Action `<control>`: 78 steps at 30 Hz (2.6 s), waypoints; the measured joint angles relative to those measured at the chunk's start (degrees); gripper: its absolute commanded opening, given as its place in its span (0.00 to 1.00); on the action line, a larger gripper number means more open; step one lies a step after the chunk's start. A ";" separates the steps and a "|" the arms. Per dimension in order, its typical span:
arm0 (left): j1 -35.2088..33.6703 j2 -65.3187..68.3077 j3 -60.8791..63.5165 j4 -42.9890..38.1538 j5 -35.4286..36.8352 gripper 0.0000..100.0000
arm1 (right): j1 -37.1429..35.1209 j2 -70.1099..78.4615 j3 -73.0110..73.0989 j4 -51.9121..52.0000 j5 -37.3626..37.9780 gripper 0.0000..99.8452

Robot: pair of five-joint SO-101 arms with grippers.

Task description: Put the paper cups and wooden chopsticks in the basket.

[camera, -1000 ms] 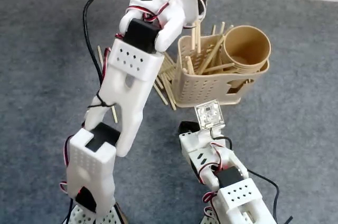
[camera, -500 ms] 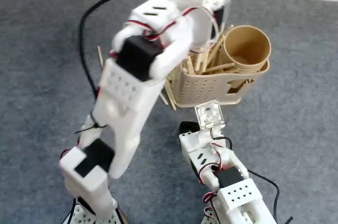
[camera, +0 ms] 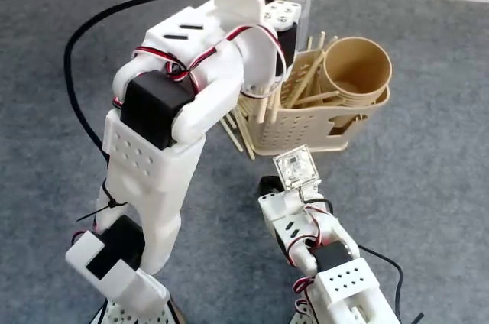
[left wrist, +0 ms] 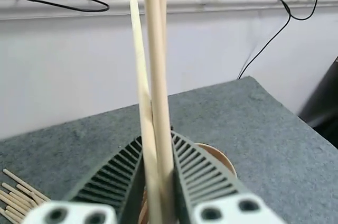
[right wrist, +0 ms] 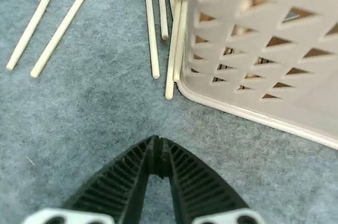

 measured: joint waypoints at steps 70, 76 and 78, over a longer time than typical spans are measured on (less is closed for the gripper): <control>-0.26 -36.04 85.45 -81.49 -7.65 0.00 | 0.00 0.00 0.00 0.00 0.18 0.00; -0.97 -29.45 85.45 -84.22 -7.65 0.01 | 0.00 0.00 0.00 0.00 0.18 0.00; -1.85 -28.22 85.45 -84.31 -7.65 0.03 | 0.00 0.00 0.00 0.00 0.18 0.00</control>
